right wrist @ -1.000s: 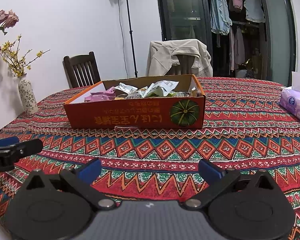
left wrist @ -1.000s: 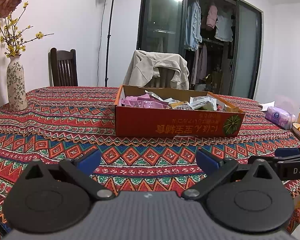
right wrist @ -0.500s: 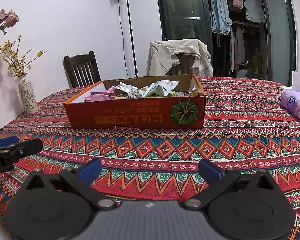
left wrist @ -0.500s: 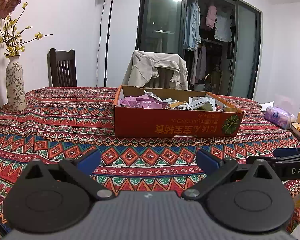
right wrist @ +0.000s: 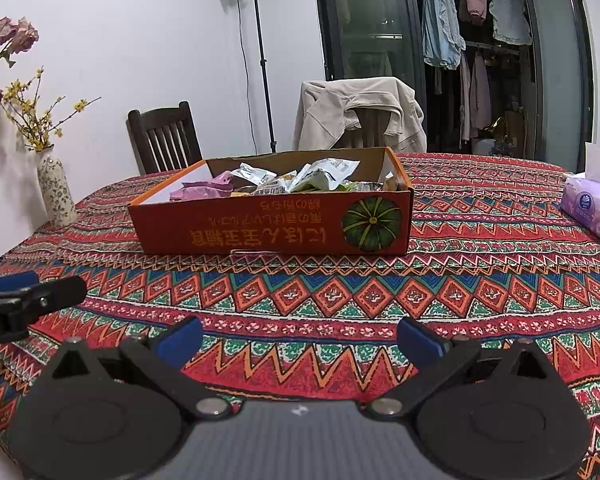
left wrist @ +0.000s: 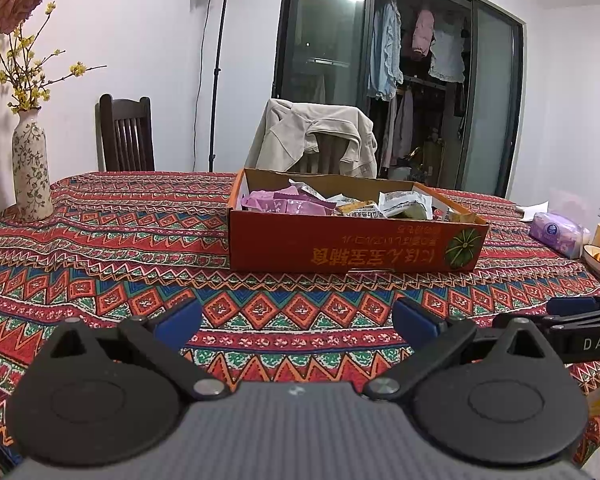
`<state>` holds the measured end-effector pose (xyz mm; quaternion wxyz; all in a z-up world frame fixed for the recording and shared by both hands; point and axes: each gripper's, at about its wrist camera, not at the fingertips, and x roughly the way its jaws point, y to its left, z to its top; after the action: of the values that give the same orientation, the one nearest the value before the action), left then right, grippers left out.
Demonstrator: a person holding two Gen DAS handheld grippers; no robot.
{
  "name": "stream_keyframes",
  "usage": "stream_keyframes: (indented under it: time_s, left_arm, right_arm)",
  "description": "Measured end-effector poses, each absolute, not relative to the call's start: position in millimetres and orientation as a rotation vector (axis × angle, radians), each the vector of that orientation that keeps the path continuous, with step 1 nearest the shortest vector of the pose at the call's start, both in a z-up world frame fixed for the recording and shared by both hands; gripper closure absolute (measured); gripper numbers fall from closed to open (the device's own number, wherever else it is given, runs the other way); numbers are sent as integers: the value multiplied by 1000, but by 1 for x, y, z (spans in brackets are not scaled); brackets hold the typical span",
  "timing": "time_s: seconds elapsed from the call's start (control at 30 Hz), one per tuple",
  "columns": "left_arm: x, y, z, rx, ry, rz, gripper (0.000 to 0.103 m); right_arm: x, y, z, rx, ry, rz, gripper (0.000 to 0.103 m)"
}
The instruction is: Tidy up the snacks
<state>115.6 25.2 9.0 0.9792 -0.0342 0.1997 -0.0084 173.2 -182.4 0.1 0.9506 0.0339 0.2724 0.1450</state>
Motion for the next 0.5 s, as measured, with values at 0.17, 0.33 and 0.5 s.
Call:
stream_keyframes:
  time_s: [0.17, 0.33, 0.5]
  left_arm:
    - [116, 26, 9, -74, 401, -25, 0]
    - [117, 26, 10, -83, 404, -43, 0]
    - [117, 24, 10, -79, 408, -50, 0]
  right_arm:
    - [173, -183, 0, 69, 555, 293, 0]
    - [173, -182, 0, 70, 555, 293, 0]
    - [173, -182, -2, 70, 557, 293, 0]
